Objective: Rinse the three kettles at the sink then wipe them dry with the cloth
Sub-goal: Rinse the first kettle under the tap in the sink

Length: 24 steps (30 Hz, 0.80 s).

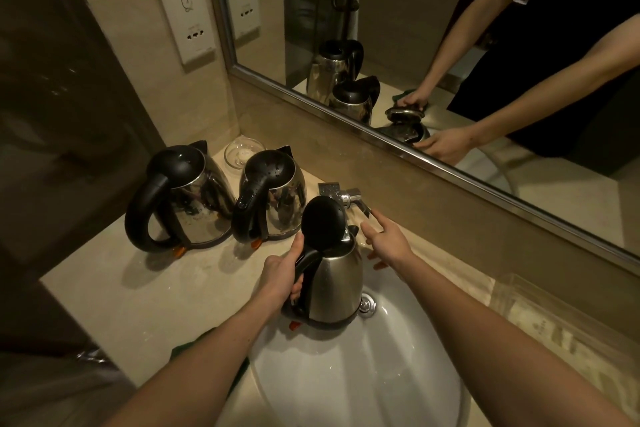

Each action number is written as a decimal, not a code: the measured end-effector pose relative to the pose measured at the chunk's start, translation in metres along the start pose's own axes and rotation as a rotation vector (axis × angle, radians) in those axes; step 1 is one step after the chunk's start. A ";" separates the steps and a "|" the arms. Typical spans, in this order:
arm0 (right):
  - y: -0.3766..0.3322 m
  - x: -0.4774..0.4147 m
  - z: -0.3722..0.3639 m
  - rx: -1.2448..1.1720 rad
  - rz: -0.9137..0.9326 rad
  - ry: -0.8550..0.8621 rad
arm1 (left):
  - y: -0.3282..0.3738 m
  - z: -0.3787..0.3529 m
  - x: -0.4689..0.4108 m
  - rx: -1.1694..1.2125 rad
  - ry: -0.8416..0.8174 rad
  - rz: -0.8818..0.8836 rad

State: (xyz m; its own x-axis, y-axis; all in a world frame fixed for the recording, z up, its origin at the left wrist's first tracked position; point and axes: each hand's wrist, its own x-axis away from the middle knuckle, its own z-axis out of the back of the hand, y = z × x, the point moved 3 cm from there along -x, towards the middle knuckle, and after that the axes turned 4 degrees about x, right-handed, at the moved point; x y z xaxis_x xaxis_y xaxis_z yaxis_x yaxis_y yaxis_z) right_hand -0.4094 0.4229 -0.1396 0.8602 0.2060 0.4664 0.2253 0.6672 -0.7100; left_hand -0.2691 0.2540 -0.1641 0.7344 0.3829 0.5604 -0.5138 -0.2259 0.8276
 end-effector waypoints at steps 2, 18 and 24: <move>0.001 0.000 -0.001 -0.028 -0.016 -0.014 | 0.001 0.000 0.000 -0.003 0.000 -0.006; 0.002 0.003 -0.007 -0.141 -0.051 -0.047 | 0.002 0.003 0.003 0.012 -0.014 -0.001; 0.004 0.002 -0.005 -0.141 -0.058 -0.047 | 0.002 0.002 0.002 0.016 -0.021 0.000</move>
State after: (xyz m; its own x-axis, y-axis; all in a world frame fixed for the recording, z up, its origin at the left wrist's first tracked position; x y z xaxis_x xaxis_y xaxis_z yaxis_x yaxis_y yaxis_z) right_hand -0.4049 0.4223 -0.1442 0.8220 0.2057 0.5311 0.3390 0.5726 -0.7465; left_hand -0.2677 0.2524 -0.1607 0.7437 0.3640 0.5607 -0.5067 -0.2403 0.8280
